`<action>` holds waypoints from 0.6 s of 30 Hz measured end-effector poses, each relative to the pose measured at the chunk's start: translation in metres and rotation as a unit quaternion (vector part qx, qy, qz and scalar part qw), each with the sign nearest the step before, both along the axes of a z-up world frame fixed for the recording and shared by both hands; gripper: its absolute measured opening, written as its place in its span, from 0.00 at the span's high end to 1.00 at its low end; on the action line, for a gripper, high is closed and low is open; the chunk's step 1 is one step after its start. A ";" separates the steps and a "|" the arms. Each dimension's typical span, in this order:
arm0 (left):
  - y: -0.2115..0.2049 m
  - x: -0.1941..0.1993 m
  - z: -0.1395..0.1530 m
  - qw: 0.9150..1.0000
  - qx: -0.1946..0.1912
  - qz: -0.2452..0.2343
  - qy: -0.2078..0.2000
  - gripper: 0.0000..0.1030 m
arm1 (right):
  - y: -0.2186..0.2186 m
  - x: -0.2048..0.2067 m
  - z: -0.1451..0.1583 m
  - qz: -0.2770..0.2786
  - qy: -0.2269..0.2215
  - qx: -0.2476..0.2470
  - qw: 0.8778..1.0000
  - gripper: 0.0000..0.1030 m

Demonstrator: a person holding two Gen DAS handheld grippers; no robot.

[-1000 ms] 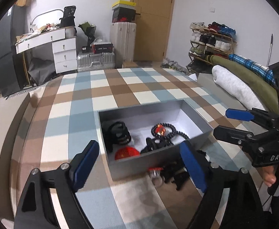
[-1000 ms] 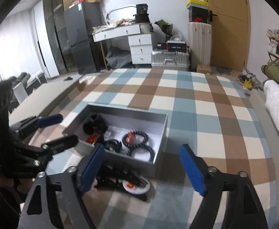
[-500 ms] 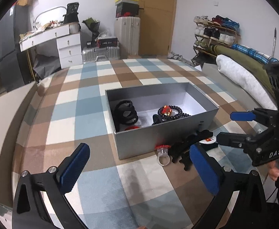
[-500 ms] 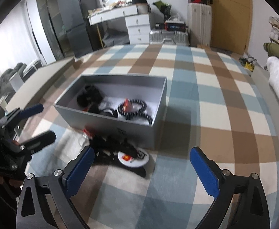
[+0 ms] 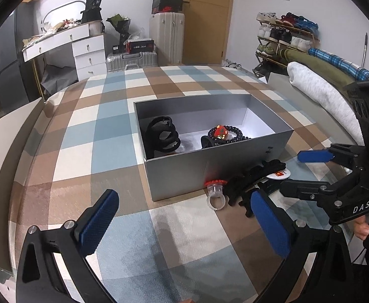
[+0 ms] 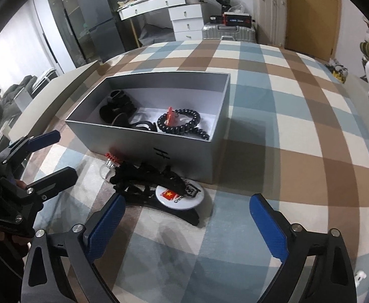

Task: Organize jewelry
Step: 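Grasp the white badge with the red flag sticker with the right tool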

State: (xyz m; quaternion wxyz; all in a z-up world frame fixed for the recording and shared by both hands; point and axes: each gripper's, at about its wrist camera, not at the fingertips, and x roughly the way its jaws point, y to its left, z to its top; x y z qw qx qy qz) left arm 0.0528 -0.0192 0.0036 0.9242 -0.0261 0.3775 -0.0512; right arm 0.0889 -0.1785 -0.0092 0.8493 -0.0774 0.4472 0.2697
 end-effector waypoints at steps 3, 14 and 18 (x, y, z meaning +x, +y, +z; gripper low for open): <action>0.001 0.000 0.000 1.000 -0.005 -0.002 0.001 0.01 | 0.003 0.000 -0.004 0.014 0.016 0.009 1.000 0.22; -0.001 0.000 -0.001 1.000 -0.005 -0.006 0.003 0.01 | 0.004 0.003 -0.009 0.010 0.029 0.029 0.999 0.46; -0.002 0.001 -0.002 1.000 -0.005 -0.007 0.005 0.01 | 0.002 0.004 -0.009 0.006 0.030 0.030 0.999 0.48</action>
